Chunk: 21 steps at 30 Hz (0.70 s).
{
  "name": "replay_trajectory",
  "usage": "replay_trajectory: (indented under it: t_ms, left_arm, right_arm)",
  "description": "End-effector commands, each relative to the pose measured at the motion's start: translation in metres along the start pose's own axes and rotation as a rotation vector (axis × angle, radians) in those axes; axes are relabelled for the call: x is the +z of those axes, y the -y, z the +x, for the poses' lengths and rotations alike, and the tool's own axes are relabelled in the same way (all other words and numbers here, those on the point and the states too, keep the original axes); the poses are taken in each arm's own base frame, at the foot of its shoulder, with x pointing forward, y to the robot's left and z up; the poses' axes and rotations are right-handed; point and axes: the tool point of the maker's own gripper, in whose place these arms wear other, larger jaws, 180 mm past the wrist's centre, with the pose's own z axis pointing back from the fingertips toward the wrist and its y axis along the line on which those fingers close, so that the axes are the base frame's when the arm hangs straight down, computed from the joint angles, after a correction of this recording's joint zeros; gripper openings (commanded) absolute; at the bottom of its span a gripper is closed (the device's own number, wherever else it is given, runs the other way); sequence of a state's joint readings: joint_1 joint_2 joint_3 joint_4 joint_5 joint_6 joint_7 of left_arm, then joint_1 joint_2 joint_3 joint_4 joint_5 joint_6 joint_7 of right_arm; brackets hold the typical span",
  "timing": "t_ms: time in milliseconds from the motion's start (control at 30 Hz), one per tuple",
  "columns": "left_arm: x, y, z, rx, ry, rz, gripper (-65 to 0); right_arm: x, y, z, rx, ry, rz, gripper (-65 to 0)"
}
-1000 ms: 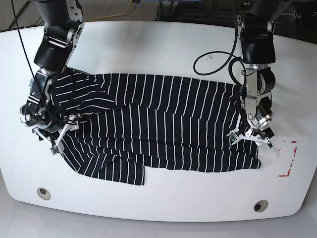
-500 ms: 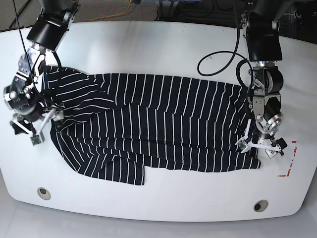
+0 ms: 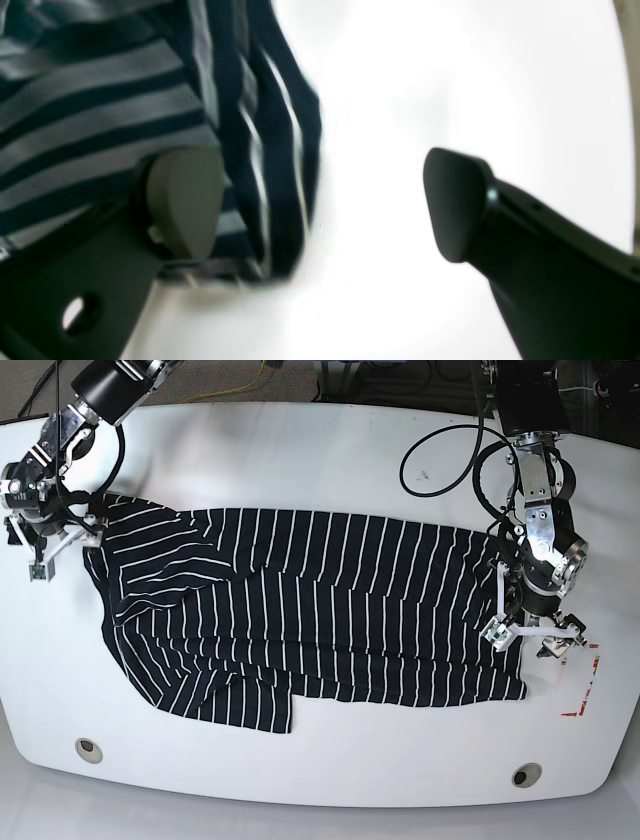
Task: Layout the t-shirt on the table in an organized manner, then fold the t-shirt properly
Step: 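Grasp the shirt's side edges with both grippers near the collar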
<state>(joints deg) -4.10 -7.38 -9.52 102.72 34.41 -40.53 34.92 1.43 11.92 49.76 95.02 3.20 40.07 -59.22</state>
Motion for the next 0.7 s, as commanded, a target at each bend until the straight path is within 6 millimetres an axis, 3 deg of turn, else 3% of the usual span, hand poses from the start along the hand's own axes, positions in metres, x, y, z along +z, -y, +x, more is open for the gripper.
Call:
replay_trajectory:
  t_ms: [0, 167, 667]
  left_arm:
    - [0.006, -0.017, 0.010, 0.045, 0.047, 0.052, -19.5]
    - [0.008, -0.021, 0.007, 0.097, 0.059, 0.072, -19.5]
    - [0.010, -0.022, 0.010, 0.110, 0.074, 0.071, -19.5]
  right_arm:
    - [0.005, 0.005, 0.007, -0.022, 0.033, -0.011, -4.3]
    - [0.002, -0.001, -0.015, -0.069, -0.030, 0.005, -4.3]
    - [-0.025, -0.026, -0.046, -0.171, -0.103, 0.144, -4.3]
